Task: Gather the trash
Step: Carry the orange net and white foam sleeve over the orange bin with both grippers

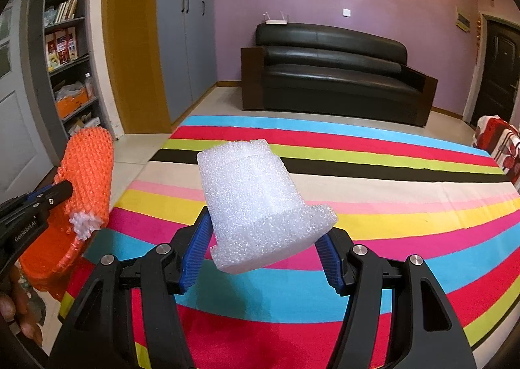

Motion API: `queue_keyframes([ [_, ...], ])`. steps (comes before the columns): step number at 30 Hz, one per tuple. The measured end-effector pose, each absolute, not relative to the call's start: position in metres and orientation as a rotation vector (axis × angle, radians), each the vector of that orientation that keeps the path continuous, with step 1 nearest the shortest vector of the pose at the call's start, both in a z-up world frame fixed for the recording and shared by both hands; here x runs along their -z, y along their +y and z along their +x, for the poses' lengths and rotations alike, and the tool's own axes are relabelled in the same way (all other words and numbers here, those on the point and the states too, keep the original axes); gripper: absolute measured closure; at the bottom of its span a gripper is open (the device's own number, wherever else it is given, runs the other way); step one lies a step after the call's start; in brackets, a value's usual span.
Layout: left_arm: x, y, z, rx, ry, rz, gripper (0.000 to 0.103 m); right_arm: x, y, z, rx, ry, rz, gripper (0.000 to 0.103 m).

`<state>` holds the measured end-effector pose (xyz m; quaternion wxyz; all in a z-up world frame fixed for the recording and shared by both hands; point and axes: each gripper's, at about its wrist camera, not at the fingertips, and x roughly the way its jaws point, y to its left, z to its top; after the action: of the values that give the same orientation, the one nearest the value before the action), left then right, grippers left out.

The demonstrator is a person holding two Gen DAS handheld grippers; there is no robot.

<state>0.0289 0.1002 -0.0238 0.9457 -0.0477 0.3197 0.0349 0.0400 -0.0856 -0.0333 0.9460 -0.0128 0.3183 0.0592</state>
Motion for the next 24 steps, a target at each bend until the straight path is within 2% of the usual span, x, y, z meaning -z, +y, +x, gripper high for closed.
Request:
queue_keyframes([
  [9,0.009,0.149,0.017,-0.139,0.647,-0.056,0.088,0.022,-0.035,0.044,-0.191,0.64,-0.026,0.045],
  [24,-0.03,0.257,-0.014,-0.272,0.635,-0.013,0.087,-0.005,0.101,0.033,-0.378,0.621,-0.062,0.044],
])
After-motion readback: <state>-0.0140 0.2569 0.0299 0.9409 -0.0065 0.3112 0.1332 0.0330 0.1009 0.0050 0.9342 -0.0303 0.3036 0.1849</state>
